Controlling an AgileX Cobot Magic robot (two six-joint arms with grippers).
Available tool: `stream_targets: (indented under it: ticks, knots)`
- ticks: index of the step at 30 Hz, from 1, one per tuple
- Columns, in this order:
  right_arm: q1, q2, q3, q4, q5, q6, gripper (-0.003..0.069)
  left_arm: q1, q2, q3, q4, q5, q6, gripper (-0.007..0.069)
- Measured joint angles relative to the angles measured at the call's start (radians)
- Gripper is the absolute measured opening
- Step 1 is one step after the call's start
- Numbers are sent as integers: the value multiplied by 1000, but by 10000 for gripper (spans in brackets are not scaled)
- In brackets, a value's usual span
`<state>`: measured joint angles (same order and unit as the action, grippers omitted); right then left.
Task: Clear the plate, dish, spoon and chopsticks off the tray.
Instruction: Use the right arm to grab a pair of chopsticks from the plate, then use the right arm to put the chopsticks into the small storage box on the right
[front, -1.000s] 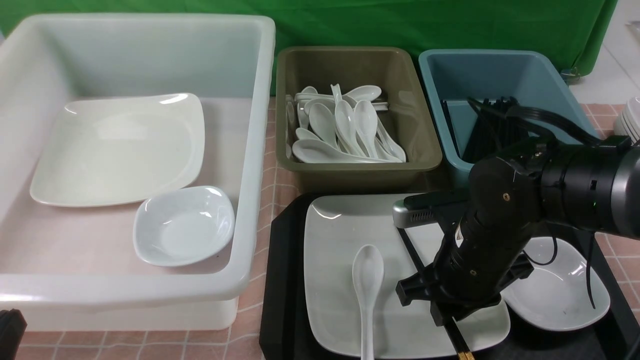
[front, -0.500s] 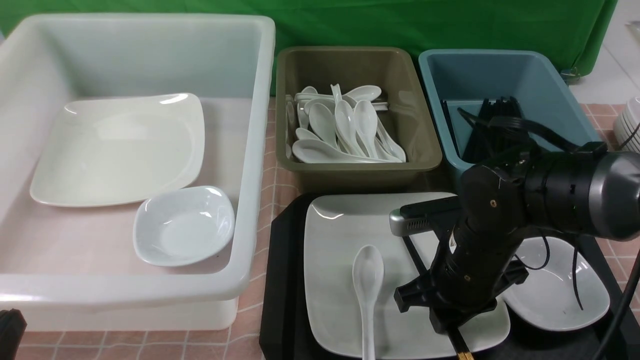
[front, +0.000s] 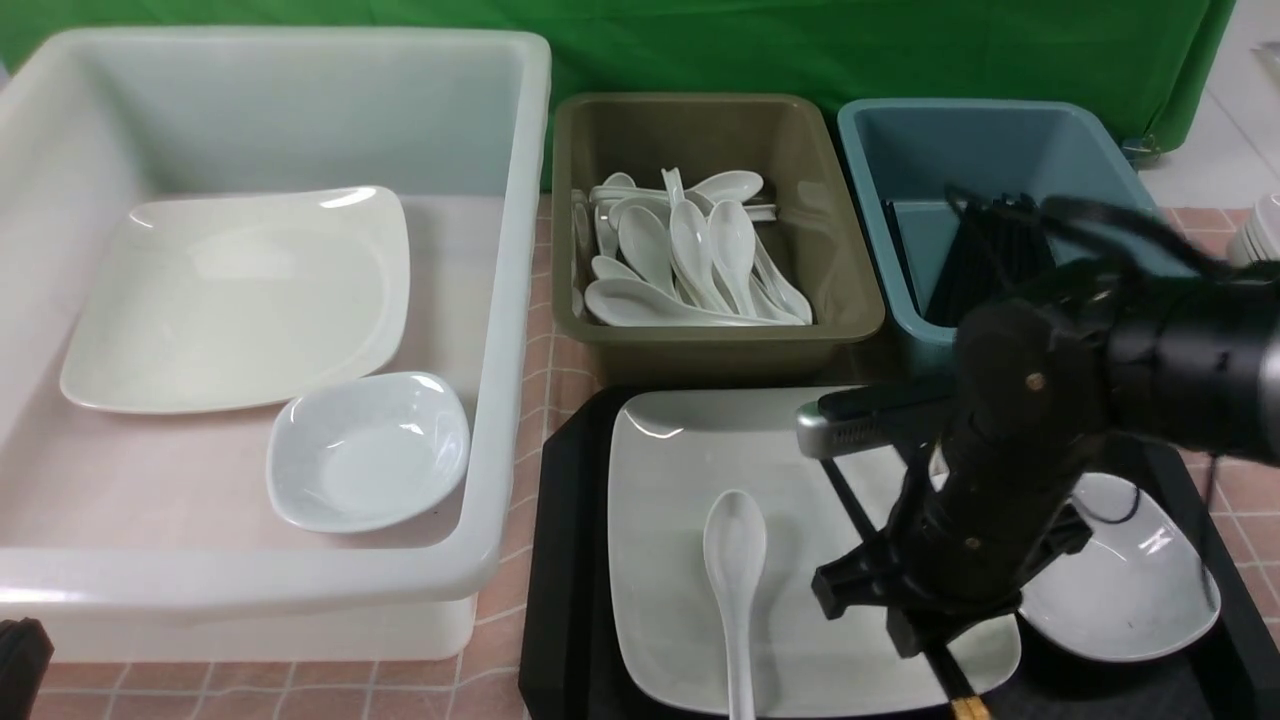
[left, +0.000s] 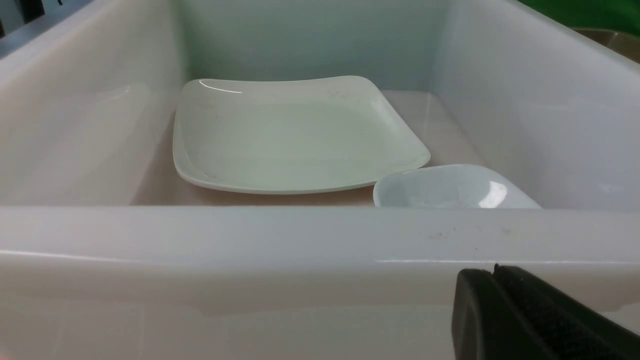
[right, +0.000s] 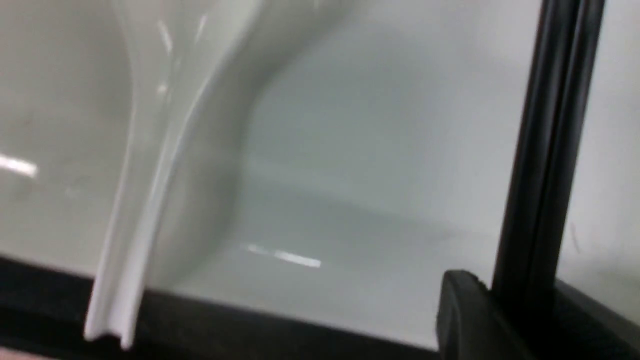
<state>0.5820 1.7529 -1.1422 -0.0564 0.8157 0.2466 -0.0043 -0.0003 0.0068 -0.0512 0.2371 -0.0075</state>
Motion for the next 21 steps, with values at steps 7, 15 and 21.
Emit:
stream_targets:
  ticks: [7, 15, 21]
  knots:
    - [-29, -225, -6, 2, 26, -49, 165, 0, 0, 0, 0, 0, 0, 4]
    - [-251, -235, -151, 1, -231, -50, 165, 0, 0, 0, 0, 0, 1, 4]
    - [-377, -80, -233, 0, -619, -46, 165, 0, 0, 0, 0, 0, 1, 4]
